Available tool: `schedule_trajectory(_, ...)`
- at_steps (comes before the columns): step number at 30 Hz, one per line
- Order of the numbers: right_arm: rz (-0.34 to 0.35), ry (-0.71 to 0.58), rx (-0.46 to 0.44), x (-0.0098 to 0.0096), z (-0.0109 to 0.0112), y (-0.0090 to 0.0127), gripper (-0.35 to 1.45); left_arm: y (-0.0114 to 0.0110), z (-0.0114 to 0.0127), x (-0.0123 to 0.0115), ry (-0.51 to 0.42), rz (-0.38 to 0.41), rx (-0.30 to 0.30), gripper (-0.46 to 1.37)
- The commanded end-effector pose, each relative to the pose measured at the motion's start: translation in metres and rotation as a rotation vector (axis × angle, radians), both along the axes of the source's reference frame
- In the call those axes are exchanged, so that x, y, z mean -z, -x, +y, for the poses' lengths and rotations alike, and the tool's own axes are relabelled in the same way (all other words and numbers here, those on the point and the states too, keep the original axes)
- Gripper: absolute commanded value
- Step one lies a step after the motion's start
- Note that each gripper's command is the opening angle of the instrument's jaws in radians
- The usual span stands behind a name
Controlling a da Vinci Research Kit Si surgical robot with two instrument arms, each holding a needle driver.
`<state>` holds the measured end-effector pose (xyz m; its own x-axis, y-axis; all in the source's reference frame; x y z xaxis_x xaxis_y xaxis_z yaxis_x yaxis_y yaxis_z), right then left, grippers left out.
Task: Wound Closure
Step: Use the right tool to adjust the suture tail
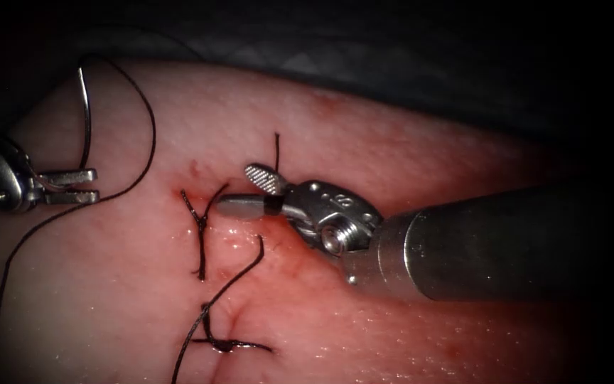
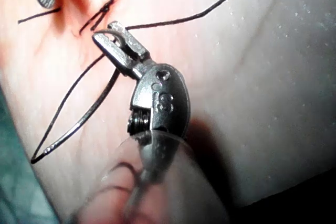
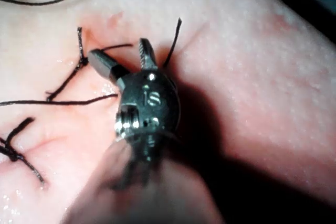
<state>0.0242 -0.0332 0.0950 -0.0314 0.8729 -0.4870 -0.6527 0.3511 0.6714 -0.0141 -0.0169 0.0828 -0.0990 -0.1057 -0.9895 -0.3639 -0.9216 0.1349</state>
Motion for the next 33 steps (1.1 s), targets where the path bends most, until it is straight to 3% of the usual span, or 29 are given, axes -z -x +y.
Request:
schedule_trajectory(1,-0.003,0.000,-0.007,0.0000,0.0001,0.0004,1.04,0.0000,0.0000,0.0000,-0.001,0.000,-0.006,-0.35)
schedule_trajectory(13,-0.050,-0.006,-0.078,-0.0001,0.0015,0.0042,0.99,0.0001,-0.0001,0.0001,-0.001,0.001,-0.005,-0.35)
schedule_trajectory(33,-0.065,0.011,-0.117,-0.0045,0.0049,0.0028,0.99,0.0007,-0.0004,0.0001,0.001,0.003,-0.003,-0.35)
